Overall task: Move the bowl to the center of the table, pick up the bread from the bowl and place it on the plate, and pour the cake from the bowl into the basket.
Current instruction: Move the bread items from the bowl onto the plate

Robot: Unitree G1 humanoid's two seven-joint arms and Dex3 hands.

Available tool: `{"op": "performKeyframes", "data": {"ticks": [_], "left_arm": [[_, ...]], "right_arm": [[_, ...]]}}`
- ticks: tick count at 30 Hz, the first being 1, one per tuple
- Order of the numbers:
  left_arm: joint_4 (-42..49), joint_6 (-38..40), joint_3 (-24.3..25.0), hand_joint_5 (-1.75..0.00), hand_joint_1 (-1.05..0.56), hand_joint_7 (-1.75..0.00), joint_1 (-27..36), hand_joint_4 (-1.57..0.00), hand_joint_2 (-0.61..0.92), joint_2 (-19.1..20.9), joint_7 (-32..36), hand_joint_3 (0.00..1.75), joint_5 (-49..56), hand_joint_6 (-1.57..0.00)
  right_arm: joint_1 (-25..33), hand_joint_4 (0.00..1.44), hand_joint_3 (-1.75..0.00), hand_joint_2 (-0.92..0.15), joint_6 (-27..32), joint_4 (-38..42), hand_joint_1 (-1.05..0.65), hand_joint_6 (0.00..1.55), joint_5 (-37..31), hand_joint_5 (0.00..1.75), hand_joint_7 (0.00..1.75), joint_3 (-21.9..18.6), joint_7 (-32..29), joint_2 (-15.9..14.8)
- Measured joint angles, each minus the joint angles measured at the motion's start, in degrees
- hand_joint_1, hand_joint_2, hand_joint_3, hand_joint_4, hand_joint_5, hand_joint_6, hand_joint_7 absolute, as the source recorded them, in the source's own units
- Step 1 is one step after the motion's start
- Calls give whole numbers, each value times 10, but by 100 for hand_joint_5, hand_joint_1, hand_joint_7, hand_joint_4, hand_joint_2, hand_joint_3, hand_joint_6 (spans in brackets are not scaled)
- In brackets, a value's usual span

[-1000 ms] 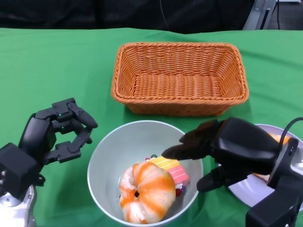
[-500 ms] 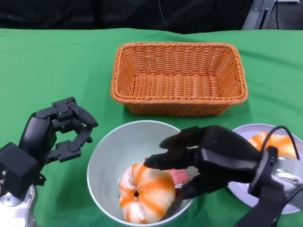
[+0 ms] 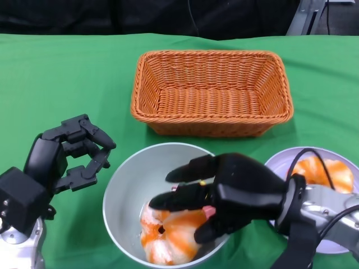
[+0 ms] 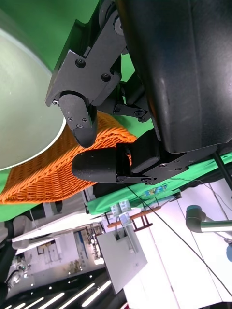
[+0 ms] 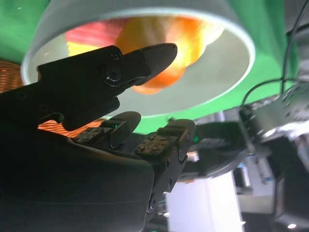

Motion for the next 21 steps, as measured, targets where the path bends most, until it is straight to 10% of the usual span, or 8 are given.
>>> {"op": "performKeyframes", "data": {"ticks": [21], "left_arm": [[10, -24, -5, -149, -6, -119, 0, -78, 62, -2, 24, 88, 15, -80]], "right_arm": [[-55, 60, -1, -78, -27, 42, -65, 69, -39, 1, 1, 46, -29, -18]]}}
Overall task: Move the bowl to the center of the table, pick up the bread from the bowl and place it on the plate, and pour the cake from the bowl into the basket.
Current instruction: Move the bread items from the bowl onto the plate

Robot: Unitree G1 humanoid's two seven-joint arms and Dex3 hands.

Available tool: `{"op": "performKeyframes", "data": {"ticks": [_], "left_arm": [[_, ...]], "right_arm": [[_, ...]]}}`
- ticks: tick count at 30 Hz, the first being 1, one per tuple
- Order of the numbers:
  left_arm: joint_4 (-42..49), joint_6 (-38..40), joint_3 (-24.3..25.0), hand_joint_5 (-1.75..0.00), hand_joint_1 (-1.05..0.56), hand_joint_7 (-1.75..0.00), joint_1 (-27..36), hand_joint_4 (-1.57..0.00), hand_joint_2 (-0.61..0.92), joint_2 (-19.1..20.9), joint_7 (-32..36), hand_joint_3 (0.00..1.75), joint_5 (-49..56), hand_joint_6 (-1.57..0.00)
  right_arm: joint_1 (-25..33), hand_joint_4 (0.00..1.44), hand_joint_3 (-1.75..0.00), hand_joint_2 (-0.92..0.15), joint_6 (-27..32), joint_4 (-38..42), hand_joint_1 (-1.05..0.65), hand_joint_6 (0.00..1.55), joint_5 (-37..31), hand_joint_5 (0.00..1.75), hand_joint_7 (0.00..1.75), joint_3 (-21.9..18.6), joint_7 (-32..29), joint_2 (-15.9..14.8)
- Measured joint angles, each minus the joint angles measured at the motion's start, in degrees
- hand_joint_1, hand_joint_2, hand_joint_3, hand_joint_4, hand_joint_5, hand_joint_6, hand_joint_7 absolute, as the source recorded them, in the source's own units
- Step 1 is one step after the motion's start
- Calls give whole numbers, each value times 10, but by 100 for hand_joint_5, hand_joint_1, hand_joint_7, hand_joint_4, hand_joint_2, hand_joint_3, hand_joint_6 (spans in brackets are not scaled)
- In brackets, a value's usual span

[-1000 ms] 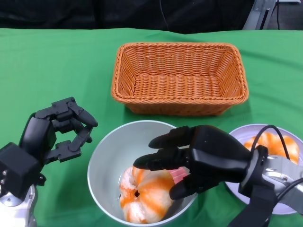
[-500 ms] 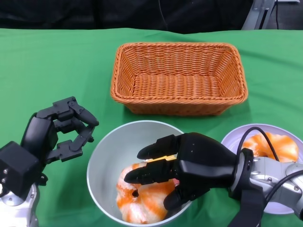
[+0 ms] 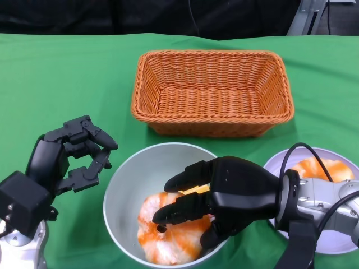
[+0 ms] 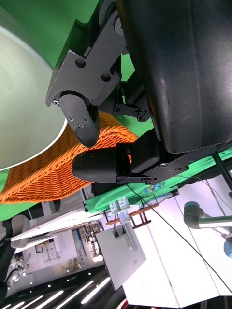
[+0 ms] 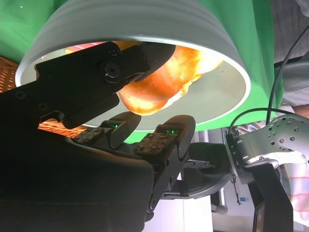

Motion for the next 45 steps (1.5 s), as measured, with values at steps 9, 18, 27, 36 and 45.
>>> {"op": "performKeyframes", "data": {"ticks": [9, 18, 27, 36, 45], "left_arm": [[-1, 5, -1, -149, -6, -118, 0, -76, 63, -3, -3, 87, -5, -80], [-13, 8, -2, -148, -4, -119, 0, -76, 63, -9, 4, 87, -1, -80], [-25, 11, -3, -150, -4, -120, 5, -77, 61, -14, 9, 90, 0, -81], [-49, 16, -4, -149, -6, -120, 25, -78, 62, -17, 14, 88, 1, -81], [-70, 24, -4, -150, -5, -118, 33, -78, 64, -20, 12, 85, -8, -80]], "right_arm": [[-18, 60, 0, -78, 7, -3, -66, 70, -22, 0, 1, 8, 2, -9], [-38, 59, 0, -76, 7, -3, -67, 76, -48, 1, 2, 22, -11, -9], [-45, 54, -1, -79, 19, -6, -69, 75, -53, 0, 0, 32, 6, -7], [-36, 53, -2, -85, 69, -72, -70, 67, -25, 0, 0, 33, 124, -9], [-7, 63, 0, -86, 150, -159, -70, 70, -16, 5, 2, 33, 237, -14]]}}
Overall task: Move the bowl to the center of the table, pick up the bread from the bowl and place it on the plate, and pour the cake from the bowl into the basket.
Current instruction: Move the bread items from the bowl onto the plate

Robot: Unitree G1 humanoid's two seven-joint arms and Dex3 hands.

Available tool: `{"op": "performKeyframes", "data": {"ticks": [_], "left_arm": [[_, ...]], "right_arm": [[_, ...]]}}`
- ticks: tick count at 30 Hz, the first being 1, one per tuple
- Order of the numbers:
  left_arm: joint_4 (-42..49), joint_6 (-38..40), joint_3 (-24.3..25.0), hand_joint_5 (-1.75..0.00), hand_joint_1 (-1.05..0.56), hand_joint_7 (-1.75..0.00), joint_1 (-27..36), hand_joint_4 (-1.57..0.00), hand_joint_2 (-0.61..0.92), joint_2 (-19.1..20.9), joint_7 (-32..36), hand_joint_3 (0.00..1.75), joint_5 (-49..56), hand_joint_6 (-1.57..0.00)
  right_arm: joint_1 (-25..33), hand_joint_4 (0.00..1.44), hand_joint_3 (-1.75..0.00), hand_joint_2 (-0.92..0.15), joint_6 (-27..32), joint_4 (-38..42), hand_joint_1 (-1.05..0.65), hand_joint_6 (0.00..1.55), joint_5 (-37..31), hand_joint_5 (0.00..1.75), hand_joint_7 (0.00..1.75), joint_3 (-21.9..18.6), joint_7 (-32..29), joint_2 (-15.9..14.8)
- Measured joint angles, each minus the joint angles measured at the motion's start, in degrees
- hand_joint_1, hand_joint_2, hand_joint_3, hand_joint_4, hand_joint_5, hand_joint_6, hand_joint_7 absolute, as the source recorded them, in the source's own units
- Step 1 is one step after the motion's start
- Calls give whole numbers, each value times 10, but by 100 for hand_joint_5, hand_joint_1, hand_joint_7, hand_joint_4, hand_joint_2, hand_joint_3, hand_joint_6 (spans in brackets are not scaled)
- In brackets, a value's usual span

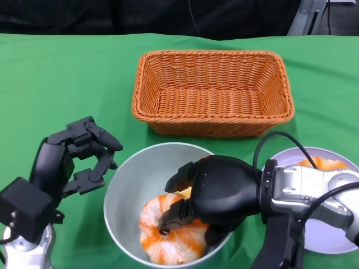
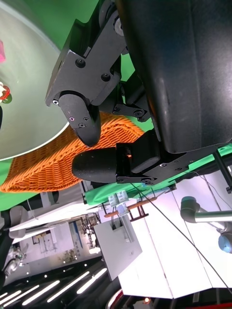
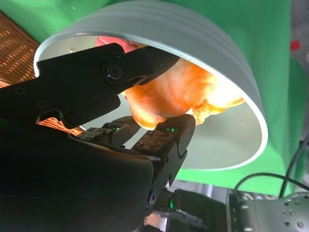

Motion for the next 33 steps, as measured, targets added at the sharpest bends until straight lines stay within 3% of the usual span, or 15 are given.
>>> {"op": "performKeyframes", "data": {"ticks": [10, 12, 18, 19, 21, 25, 33], "left_arm": [[0, 2, 0, -150, -5, -117, 1, -77, 65, 0, -6, 84, -1, -81], [0, 1, 0, -150, -5, -118, 1, -77, 65, 0, -6, 85, 0, -81], [0, 1, 0, -150, -4, -118, 1, -77, 64, 0, -6, 86, 1, -81], [0, 1, 0, -150, -4, -119, 1, -78, 64, 0, -6, 87, 1, -81], [0, 1, 0, -151, -4, -119, 2, -78, 63, -1, -5, 88, 1, -81], [0, 2, 0, -151, -4, -119, 2, -78, 63, -2, -5, 89, 1, -81], [0, 1, 0, -153, -3, -120, 2, -77, 60, -4, -5, 94, 1, -81]], "right_arm": [[7, 64, 0, -87, 24, -7, -70, 71, 2, 5, 0, 4, 18, 1], [7, 71, -1, -88, 26, -6, -69, 73, -2, 8, 1, 7, 13, 2], [7, 74, -1, -90, 34, 3, -67, 74, -8, 8, 1, 21, -14, 6], [7, 82, -1, -90, 33, 7, -61, 80, -11, 18, 2, 22, -26, 7], [10, 85, 0, -88, 26, 30, -48, 93, -15, 53, 3, 23, -74, 12], [14, 87, 0, -87, 0, 79, -41, 102, -15, 74, 4, 26, -158, 22], [2, 101, 0, -91, -19, 117, -39, 107, -3, 48, 1, 38, -178, 30]]}}
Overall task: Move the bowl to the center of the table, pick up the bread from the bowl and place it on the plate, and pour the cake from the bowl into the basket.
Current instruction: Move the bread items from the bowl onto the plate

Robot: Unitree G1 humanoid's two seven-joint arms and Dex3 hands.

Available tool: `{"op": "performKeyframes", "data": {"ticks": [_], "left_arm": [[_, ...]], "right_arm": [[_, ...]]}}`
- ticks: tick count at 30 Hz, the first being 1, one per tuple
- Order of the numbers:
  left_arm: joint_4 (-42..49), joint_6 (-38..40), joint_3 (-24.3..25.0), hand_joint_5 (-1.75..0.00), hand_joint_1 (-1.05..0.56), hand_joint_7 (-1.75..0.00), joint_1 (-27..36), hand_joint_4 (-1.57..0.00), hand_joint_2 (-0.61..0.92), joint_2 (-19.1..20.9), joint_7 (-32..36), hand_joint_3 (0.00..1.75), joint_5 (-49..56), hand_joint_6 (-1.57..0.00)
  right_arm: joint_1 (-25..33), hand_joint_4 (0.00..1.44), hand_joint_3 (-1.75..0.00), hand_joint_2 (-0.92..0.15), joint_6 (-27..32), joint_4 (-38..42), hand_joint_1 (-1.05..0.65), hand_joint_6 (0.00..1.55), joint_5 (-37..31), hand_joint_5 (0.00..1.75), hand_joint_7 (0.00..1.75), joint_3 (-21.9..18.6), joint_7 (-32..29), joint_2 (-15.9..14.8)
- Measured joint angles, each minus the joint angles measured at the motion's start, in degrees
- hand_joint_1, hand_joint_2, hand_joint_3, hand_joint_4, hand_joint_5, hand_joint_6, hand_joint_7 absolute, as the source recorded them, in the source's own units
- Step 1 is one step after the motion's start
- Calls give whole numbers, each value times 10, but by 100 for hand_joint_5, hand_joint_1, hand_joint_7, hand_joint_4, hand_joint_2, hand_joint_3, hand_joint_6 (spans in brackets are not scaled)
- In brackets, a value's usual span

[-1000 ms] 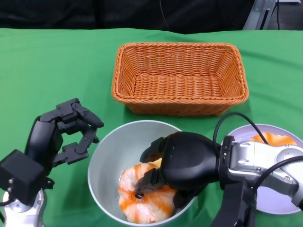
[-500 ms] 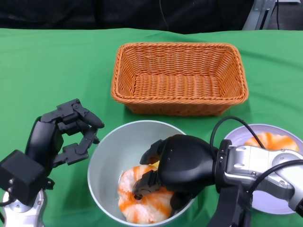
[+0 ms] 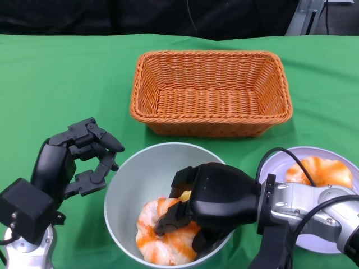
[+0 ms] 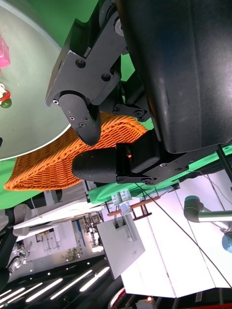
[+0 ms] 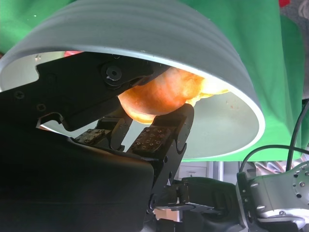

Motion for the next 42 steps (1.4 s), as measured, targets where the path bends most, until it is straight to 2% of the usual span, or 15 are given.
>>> {"op": "performKeyframes", "data": {"ticks": [2, 4, 7, 9, 15, 17, 18, 19, 20, 21, 23, 32, 36, 40, 42], "left_arm": [[0, 0, 0, -154, -3, -121, 0, -76, 60, 0, 0, 94, 0, -81], [1, -1, 0, -153, -4, -121, 0, -77, 60, 0, 0, 95, 0, -81], [2, -2, 0, -152, -4, -121, 0, -77, 60, 0, 0, 95, 1, -81], [3, -2, 0, -152, -4, -120, 0, -77, 60, 0, 2, 95, 3, -81], [16, -4, 1, -152, -3, -119, -1, -78, 60, 0, 6, 95, 3, -82], [21, -4, 2, -152, -3, -118, -2, -78, 60, 0, 6, 95, 1, -82], [21, -4, 2, -152, -3, -119, -2, -78, 60, 0, 6, 95, 1, -82], [22, -4, 2, -152, -3, -119, -2, -77, 60, 0, 7, 95, 2, -82], [23, -4, 1, -152, -3, -119, -2, -77, 61, 0, 8, 94, 3, -82], [23, -4, 1, -152, -3, -119, -2, -76, 61, 0, 9, 94, 3, -81], [24, -4, 1, -152, -4, -120, -3, -77, 61, 0, 9, 93, 4, -81], [40, -13, 2, -148, -7, -122, -10, -76, 61, 3, 8, 90, 3, -79], [46, -14, 2, -148, -5, -121, -11, -77, 63, 5, 8, 88, 5, -78], [46, -14, 2, -148, -5, -121, -11, -76, 64, 8, 8, 87, 6, -79], [46, -15, 2, -148, -5, -121, -11, -76, 64, 9, 8, 86, 6, -79]], "right_arm": [[-2, 102, 0, -91, 0, 2, -39, 108, 0, 46, 1, 2, -1, 0], [-4, 91, -1, -88, -12, 16, -40, 113, 1, 81, 2, 4, -27, 1], [-6, 83, 0, -86, -33, 40, -39, 115, 0, 102, 2, 6, -72, 2], [-8, 72, 0, -86, -44, 54, -37, 115, 0, 130, 2, 6, -91, 5], [-11, 64, 0, -84, -75, 66, -37, 117, 4, 155, 8, 2, -114, 2], [-11, 64, 0, -84, -81, 66, -37, 114, 8, 158, 15, -3, -115, -1], [-10, 64, 0, -86, -84, 66, -37, 101, 8, 159, 43, -7, -117, -2], [-10, 63, -1, -88, -87, 66, -36, 82, 8, 161, 81, -12, -121, -2], [-9, 62, -2, -90, -91, 65, -35, 72, 8, 163, 102, -17, -128, -4], [-8, 62, -2, -91, -94, 65, -34, 67, 8, 164, 113, -22, -136, -7], [-7, 59, -17, -92, -100, 64, -30, 56, 8, 169, 131, -34, -151, -12], [-2, 58, -16, -92, -115, 58, -25, 52, 36, 168, 140, -68, -157, -15], [5, 58, -20, -92, -116, 37, -27, 46, 61, 170, 153, -91, -141, -17], [17, 60, -22, -92, -116, 21, -26, 47, 76, 166, 153, -108, -130, -17], [23, 66, -20, -91, -118, 18, -27, 53, 80, 157, 144, -112, -129, -18]]}}
